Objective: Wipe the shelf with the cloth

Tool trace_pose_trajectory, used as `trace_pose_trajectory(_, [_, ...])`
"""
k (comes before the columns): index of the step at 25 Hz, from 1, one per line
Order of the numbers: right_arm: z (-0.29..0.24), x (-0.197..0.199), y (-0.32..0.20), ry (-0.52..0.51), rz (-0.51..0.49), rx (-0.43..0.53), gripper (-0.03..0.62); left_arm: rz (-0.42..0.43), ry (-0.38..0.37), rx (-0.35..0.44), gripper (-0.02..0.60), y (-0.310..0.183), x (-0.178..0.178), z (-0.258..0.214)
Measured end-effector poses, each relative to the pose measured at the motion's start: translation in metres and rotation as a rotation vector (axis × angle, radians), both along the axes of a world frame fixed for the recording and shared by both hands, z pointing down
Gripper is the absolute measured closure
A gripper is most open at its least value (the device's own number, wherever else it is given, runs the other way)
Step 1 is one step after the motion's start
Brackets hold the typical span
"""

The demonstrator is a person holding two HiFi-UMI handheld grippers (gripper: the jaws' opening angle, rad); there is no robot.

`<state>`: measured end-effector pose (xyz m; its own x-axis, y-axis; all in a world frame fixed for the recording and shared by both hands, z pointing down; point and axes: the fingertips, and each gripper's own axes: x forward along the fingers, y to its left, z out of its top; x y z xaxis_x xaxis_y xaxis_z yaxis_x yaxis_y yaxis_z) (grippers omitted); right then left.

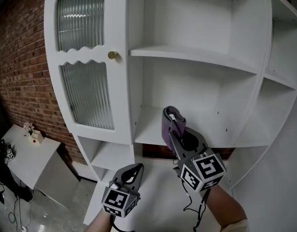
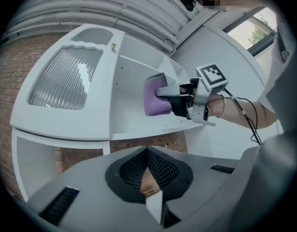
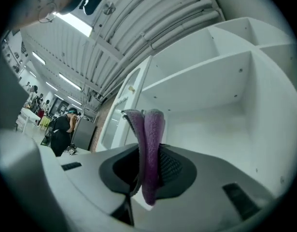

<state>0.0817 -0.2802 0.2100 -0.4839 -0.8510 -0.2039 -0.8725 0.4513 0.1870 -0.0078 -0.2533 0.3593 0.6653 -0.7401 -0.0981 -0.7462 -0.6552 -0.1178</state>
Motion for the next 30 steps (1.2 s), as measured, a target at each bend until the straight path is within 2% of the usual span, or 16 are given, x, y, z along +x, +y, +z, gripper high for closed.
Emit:
trace_pose_trajectory(4, [-0.038, -0.015, -0.053, -0.016, 0.022, -0.01, 0.52, 0.005, -0.008, -0.007, 0.577, -0.009, -0.008, 0.007])
trace_pose_trajectory(10, [-0.075, -0.022, -0.136, -0.029, 0.126, -0.018, 0.519, 0.001, -0.02, -0.02, 0.577, -0.025, -0.018, 0.016])
trace_pose_trajectory(16, [-0.105, -0.036, -0.185, -0.033, 0.155, -0.01, 0.519, -0.011, -0.008, -0.049, 0.577, -0.039, -0.03, 0.027])
trace_pose_trajectory(22, [-0.125, -0.034, -0.242, -0.026, 0.23, -0.039, 0.519, -0.013, -0.014, -0.065, 0.577, -0.055, -0.036, 0.037])
trace_pose_trajectory(26, [-0.127, -0.04, -0.26, -0.023, 0.227, -0.038, 0.519, -0.025, -0.012, -0.073, 0.577, -0.065, -0.044, 0.04])
trace_pose_trajectory(30, [-0.127, -0.055, -0.26, 0.008, 0.172, -0.04, 0.519, -0.025, -0.015, -0.082, 0.577, -0.07, -0.045, 0.043])
